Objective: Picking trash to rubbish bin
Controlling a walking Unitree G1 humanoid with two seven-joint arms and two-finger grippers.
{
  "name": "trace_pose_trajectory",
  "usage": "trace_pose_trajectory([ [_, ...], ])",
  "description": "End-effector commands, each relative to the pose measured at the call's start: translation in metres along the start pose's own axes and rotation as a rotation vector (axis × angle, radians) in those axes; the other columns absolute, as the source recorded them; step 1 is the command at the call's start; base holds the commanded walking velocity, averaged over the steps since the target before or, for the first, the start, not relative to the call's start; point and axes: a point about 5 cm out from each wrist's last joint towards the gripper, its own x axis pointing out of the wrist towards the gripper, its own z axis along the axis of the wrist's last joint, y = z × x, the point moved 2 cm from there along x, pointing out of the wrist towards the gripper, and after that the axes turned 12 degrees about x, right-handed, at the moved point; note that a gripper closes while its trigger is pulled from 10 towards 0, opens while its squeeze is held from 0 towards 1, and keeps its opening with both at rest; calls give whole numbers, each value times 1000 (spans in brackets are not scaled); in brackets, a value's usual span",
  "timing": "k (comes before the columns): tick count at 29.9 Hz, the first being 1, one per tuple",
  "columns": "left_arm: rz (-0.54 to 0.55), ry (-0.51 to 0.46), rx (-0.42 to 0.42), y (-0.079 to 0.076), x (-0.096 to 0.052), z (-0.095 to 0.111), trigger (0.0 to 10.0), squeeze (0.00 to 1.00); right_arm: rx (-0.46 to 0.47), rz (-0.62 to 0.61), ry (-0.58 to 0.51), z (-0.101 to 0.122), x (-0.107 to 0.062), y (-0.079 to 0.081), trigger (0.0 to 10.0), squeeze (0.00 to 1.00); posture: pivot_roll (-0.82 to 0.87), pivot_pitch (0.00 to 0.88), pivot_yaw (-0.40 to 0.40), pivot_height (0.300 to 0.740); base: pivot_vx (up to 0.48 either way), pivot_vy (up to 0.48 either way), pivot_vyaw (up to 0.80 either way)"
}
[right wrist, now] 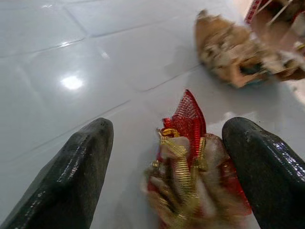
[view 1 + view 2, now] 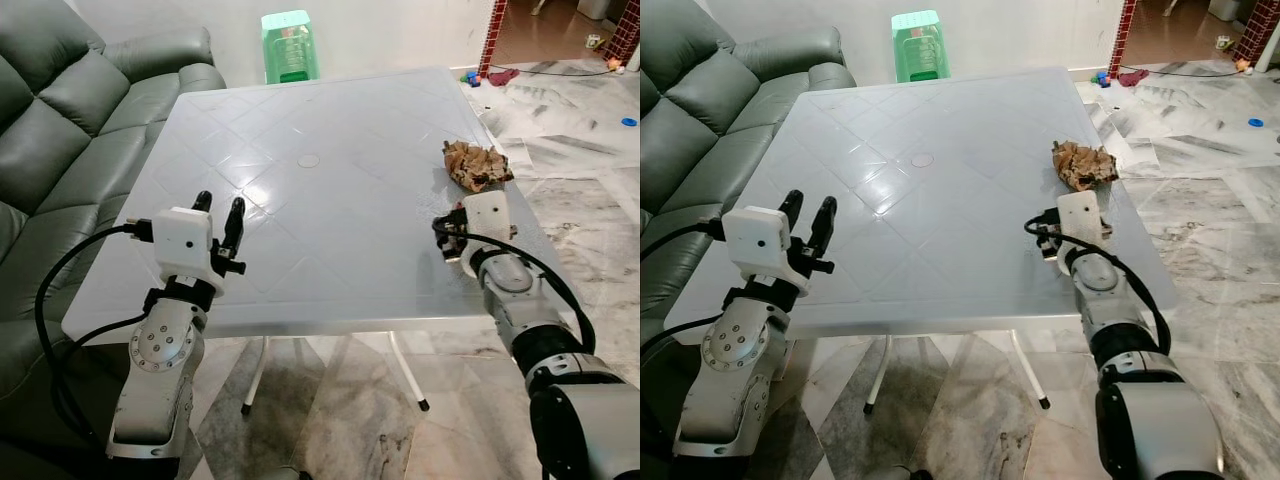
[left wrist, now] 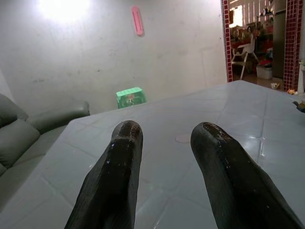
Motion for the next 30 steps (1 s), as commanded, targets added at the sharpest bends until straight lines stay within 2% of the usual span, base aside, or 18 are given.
trace_pose_trajectory([
  [1,2,3,10,4,-3,1,10000,0,18,5,10,3,3,5,0,0,95,84,72,740,0,0,0],
  [12,4,7,17,6,-3,3,10000,0,60,-72,40,-5,2,0,0,0,102,79,77,740,0,0,0],
  [30,-3,1,15,4,0,4,10000,0,69,-89,39,-6,1,-4,0,0,89,68,77,740,0,0,0],
])
